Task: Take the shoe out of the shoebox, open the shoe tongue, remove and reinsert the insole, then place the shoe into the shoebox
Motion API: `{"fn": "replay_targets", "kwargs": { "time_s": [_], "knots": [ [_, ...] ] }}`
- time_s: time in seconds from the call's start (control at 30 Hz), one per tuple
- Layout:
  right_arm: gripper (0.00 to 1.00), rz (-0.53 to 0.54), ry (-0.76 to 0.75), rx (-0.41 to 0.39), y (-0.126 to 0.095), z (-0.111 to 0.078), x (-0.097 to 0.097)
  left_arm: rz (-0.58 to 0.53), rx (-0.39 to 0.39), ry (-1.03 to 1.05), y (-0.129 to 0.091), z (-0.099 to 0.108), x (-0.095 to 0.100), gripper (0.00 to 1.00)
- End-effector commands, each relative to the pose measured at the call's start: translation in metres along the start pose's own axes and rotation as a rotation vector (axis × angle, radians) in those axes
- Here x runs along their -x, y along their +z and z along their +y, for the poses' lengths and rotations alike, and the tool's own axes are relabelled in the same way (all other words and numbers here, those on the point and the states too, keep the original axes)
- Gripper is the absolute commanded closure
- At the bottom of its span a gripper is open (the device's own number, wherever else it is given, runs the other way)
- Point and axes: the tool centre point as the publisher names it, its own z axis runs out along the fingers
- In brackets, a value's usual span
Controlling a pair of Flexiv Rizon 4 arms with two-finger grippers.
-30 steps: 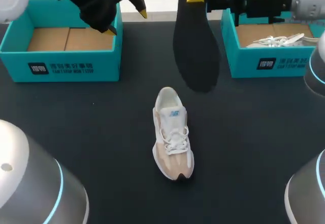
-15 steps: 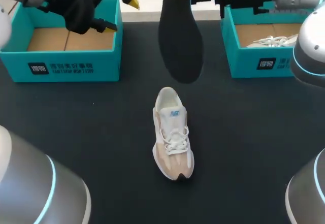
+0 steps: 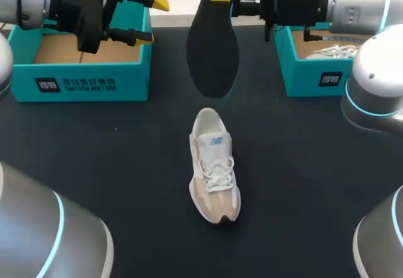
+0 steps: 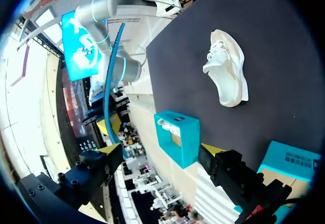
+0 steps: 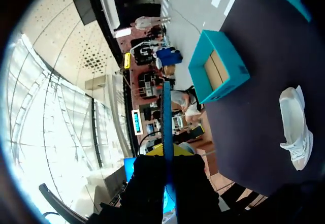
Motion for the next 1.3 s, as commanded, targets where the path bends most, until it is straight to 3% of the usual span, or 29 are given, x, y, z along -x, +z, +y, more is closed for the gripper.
{"fn": "replay_targets", "kwargs": {
  "time_s": [0.03, 0.37, 0.5, 0.97, 1.3],
  "knots": [
    [1.00, -0.033, 0.003, 0.013, 0.021, 0.005, -0.006, -0.016, -0.004, 0.000, 0.008, 0.003, -0.002, 0.00],
    [1.00, -0.033, 0.003, 0.013, 0.021, 0.005, -0.006, -0.016, -0.004, 0.000, 0.008, 0.003, -0.002, 0.00],
    [1.00, -0.025, 0.034, 0.024, 0.030, 0.007, 0.000, -0.116, -0.013, -0.004, 0.009, -0.002, -0.002, 0.00],
    [1.00, -0.045, 0.106, -0.016, 0.072, 0.040, 0.031, -0.263, -0.048, 0.027, 0.015, -0.020, 0.016, 0.00],
    [1.00, -0.060, 0.139, -0.028, 0.094, 0.066, 0.028, -0.309, -0.061, 0.021, 0.014, -0.028, 0.012, 0.00]
  ]
}}
